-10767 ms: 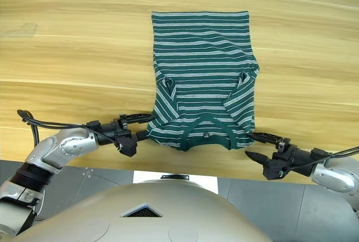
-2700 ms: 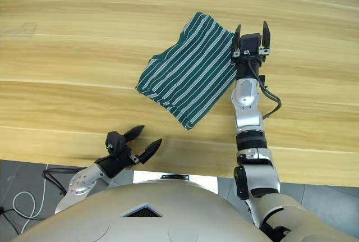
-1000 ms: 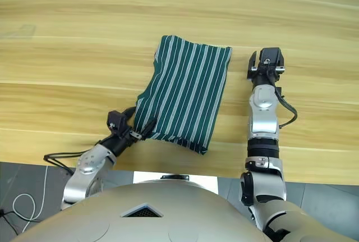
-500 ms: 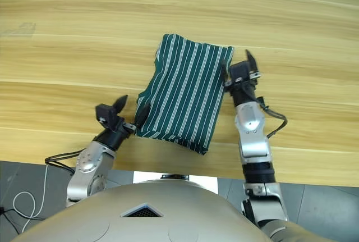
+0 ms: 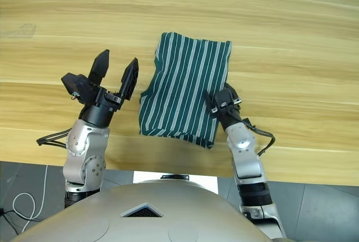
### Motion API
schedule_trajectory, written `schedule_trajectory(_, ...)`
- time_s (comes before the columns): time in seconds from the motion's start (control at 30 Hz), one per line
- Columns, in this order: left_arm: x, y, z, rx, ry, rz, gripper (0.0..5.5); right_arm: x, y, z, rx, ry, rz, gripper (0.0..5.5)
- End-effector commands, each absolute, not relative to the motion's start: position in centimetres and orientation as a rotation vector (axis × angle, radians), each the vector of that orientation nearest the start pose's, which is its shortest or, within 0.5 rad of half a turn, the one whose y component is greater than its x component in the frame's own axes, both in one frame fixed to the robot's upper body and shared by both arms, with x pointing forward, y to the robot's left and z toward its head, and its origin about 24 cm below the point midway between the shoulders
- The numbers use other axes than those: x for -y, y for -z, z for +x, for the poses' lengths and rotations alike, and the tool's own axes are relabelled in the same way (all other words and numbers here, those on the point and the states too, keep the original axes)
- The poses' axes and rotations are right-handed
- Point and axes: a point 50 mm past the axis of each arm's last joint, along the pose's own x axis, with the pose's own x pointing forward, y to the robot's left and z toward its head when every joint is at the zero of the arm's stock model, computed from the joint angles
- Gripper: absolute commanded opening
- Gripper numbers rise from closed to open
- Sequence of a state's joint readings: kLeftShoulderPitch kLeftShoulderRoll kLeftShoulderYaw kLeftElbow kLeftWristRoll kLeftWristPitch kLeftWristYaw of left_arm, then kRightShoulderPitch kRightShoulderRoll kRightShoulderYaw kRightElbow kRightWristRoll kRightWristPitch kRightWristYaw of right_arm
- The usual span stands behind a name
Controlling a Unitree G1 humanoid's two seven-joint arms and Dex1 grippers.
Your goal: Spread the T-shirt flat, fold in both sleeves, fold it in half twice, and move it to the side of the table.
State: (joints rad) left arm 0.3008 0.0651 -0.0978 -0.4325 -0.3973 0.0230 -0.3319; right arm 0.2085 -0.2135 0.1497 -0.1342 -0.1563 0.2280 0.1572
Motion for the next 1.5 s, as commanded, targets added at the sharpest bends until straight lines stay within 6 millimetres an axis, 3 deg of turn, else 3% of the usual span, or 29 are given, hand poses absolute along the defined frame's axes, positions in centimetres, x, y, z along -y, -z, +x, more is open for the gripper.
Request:
schedule_trajectory(0.03,-13.1,-8.7,19.5,0.174,0.39,-0.349,4.31,17.8,0.9,21.6,-0.466,-0.228,-0.366,3.19)
schedule_trajectory(0.2,-12.7,-8.4,19.8,0.164,0.389,-0.372,4.31,18.1,0.6,24.4,-0.459,-0.22,-0.406,3.19)
schedule_trajectory(0.37,-12.8,-6.3,19.0,0.093,0.467,-0.288,4.31,17.1,-0.4,24.5,-0.383,-0.257,-0.352,3.19)
schedule_trajectory(0.47,-15.8,-5.2,19.3,0.106,0.443,-0.078,4.31,16.2,-4.2,23.9,-0.098,-0.309,-0.315,3.19)
schedule_trajectory(0.53,-18.5,-5.1,20.2,0.164,0.395,0.211,4.31,16.9,-6.0,23.8,0.031,-0.278,-0.312,3.19)
schedule_trajectory(0.63,-21.2,-5.0,21.4,0.206,0.411,0.648,4.31,19.6,-7.5,24.4,0.132,-0.201,-0.468,3.19)
schedule_trajectory(0.7,-22.7,-4.4,22.3,0.192,0.483,0.972,4.31,23.2,-7.6,25.1,0.166,-0.118,-0.748,3.19)
schedule_trajectory(0.77,-23.9,-3.8,22.6,0.174,0.553,1.171,4.31,26.5,-6.7,25.0,0.158,-0.082,-1.06,3.19)
schedule_trajectory(0.83,-24.4,-3.3,22.2,0.173,0.627,1.264,4.31,28.3,-5.1,24.3,0.148,-0.135,-1.316,3.19)
schedule_trajectory(0.9,-24.3,-2.5,21.7,0.176,0.727,1.333,4.31,29.2,-3.2,23.0,0.136,-0.261,-1.466,3.19)
schedule_trajectory(1.0,-23.8,-0.7,20.5,0.147,0.886,1.381,4.31,30.6,-1.4,20.5,0.078,-0.477,-1.54,3.19)
schedule_trajectory(1.07,-23.6,-0.2,20.0,0.137,0.946,1.388,4.31,31.4,-1.5,19.6,0.05,-0.561,-1.543,3.19)
schedule_trajectory(1.23,-23.1,0.0,19.2,0.112,1.108,1.402,4.31,30.2,0.1,16.9,0.003,-0.858,-1.462,3.19)
schedule_trajectory(1.37,-22.1,-0.4,18.8,0.129,1.25,1.389,4.31,27.1,1.1,14.6,0.059,-1.115,-1.352,3.19)
schedule_trajectory(1.5,-21.6,-0.9,18.9,0.14,1.386,1.393,4.31,25.2,0.3,15.3,0.148,-1.19,-1.314,3.19)
